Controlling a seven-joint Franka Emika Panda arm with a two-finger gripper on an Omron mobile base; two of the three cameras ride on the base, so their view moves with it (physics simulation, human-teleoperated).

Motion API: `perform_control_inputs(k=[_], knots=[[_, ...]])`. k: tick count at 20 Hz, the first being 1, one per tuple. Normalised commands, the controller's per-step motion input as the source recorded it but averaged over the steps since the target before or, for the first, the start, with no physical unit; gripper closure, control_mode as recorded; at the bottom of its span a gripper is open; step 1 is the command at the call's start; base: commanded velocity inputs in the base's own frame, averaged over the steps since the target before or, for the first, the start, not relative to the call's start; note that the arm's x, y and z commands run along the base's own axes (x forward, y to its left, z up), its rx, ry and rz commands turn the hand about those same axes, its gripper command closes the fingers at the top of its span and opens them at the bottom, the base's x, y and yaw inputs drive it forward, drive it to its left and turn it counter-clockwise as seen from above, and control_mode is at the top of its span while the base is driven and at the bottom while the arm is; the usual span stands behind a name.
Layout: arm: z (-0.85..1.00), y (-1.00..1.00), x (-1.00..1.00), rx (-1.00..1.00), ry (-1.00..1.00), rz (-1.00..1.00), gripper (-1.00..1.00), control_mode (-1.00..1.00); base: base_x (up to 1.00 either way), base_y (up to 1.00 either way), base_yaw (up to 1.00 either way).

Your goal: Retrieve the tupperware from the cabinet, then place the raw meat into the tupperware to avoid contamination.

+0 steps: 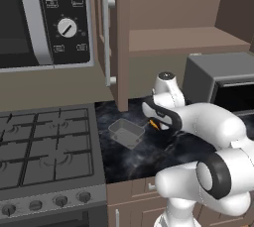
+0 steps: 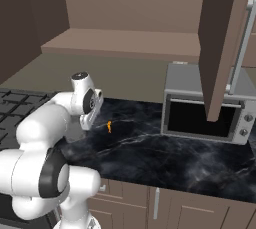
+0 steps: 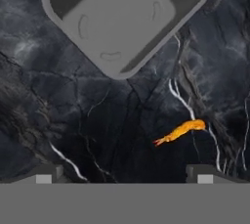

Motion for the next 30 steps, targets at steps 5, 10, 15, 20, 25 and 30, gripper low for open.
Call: perform_control_inputs(k=[5, 10, 15, 20, 25, 30], knots=[[0.0, -0.21, 0.1, 0.13, -0.02, -0.35, -1.0, -1.0, 0.0, 0.0, 0.0], [-0.03, -0.21, 0.26, 0.12, -0.01, -0.28, -1.0, -1.0, 0.0, 0.0, 0.0], [0.0, -0.13, 0.34, 0.06, 0.0, -0.12, -1.0, -1.0, 0.0, 0.0, 0.0], [-0.02, 0.02, 0.25, 0.0, -0.02, -0.09, -1.0, -1.0, 0.0, 0.0, 0.0], [-0.05, 0.13, 0.08, 0.0, -0.01, -0.21, -1.0, -1.0, 0.0, 0.0, 0.0], [-0.07, 0.06, 0.06, 0.0, 0.02, -0.25, -1.0, -1.0, 0.0, 0.0, 0.0]])
